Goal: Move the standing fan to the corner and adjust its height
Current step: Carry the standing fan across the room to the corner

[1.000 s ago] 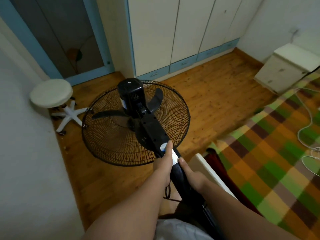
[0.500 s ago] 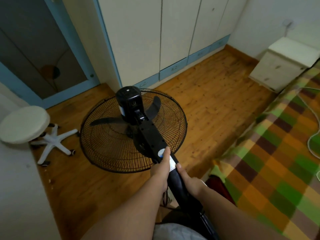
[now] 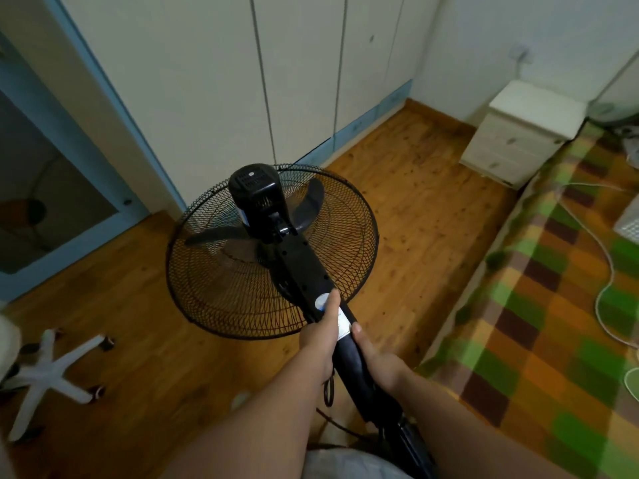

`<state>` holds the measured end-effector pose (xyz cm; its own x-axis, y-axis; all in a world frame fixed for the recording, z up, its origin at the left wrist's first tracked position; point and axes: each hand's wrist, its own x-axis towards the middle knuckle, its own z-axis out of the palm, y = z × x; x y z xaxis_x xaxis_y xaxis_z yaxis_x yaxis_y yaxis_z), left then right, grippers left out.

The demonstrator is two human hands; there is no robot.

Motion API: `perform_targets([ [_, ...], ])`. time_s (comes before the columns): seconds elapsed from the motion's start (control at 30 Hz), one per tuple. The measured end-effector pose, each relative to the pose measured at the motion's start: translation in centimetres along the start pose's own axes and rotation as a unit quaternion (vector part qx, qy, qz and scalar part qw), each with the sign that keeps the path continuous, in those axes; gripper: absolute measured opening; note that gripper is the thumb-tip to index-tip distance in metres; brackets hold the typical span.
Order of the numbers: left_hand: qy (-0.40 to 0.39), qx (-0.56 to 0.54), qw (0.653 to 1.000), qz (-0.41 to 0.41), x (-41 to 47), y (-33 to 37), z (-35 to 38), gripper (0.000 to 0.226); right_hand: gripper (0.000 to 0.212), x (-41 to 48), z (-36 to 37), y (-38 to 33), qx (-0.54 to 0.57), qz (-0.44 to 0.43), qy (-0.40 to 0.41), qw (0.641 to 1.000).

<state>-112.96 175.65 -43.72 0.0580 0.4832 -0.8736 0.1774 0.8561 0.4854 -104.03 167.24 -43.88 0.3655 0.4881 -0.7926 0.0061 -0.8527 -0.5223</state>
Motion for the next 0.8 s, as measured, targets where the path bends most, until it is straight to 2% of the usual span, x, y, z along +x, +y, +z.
perform_targets([
  [0.07,-0.011,0.017,1.0,0.001,1.2,2.0,1.0,0.101,0.148,1.3,-0.6,-1.5,0.01,0.006,0.014,1.0],
  [0.2,-0.041,0.05,0.998,-0.003,3.6,5.9,2.6,0.102,0.171,3.9,-1.5,-4.5,0.015,0.052,0.026,0.998],
  [0.33,-0.078,0.079,0.994,-0.007,6.6,10.2,3.2,0.103,0.174,6.5,-1.4,-8.1,0.056,0.101,0.037,0.993],
  [0.53,-0.11,0.129,0.985,-0.022,11.2,18.3,3.0,0.105,0.162,10.3,-0.1,-15.3,0.134,0.1,0.085,0.982],
  [0.67,-0.145,0.157,0.977,-0.01,13.8,23.9,3.3,0.1,0.146,12.5,0.5,-20.2,0.187,0.06,0.117,0.974],
  [0.8,-0.17,0.18,0.969,-0.013,15.8,27.1,4.5,0.101,0.119,14.5,-0.2,-22.9,0.21,0.088,0.111,0.967],
])
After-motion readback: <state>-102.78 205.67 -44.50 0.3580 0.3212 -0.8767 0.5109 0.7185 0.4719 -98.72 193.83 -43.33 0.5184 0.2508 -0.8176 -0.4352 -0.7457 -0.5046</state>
